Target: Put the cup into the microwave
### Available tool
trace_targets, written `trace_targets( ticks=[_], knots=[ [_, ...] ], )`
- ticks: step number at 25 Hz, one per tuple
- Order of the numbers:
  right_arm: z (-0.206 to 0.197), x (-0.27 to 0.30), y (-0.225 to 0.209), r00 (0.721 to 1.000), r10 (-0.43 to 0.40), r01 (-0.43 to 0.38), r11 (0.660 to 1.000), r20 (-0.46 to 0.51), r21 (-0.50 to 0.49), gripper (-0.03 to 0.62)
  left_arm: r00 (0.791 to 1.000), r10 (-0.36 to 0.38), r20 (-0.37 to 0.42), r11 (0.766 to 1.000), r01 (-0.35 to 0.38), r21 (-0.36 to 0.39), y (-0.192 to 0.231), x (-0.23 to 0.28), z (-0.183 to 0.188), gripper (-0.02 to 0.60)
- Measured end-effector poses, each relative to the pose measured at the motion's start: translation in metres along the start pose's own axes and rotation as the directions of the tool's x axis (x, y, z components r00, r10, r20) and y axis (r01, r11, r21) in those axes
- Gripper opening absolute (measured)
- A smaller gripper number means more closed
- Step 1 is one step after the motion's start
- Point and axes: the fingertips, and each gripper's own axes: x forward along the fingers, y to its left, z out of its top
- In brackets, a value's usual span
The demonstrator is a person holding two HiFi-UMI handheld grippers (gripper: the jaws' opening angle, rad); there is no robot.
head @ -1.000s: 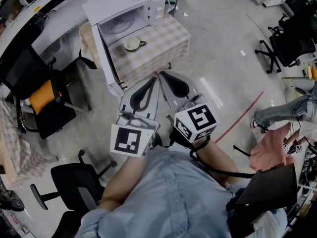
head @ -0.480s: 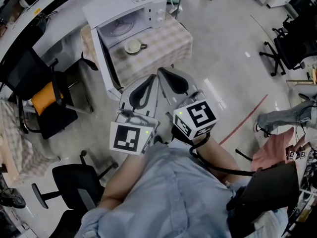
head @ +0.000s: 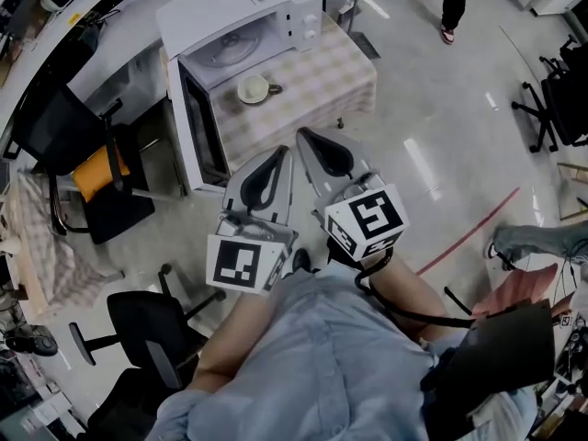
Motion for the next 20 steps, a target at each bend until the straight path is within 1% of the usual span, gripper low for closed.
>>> trace_targets(
  ticks=[6,11,16,20],
  knots=[
    [0.000,0.025,-0.045,0.997,0.070,-0.069,0.998,-0.021,0.003,0.003,0.996,0.082,-0.028,0.997,-0.082,0.007,0.011,0.047,-0.005,0.005],
    [0.000,0.040,-0.069,0.990,0.134,-0.134,0.991,-0.038,0.004,0.003,0.986,0.162,-0.030,0.987,-0.161,0.021,0.021,0.070,-0.003,0.005],
    [0.001,0.053,-0.080,0.980,0.194,-0.195,0.981,-0.054,-0.015,0.003,0.973,0.231,-0.007,0.973,-0.231,0.030,0.030,0.081,0.002,0.005],
    [0.002,0.065,-0.083,0.971,0.232,-0.234,0.972,-0.060,-0.031,0.003,0.964,0.267,0.011,0.963,-0.267,0.025,0.038,0.088,0.003,0.005]
  ],
)
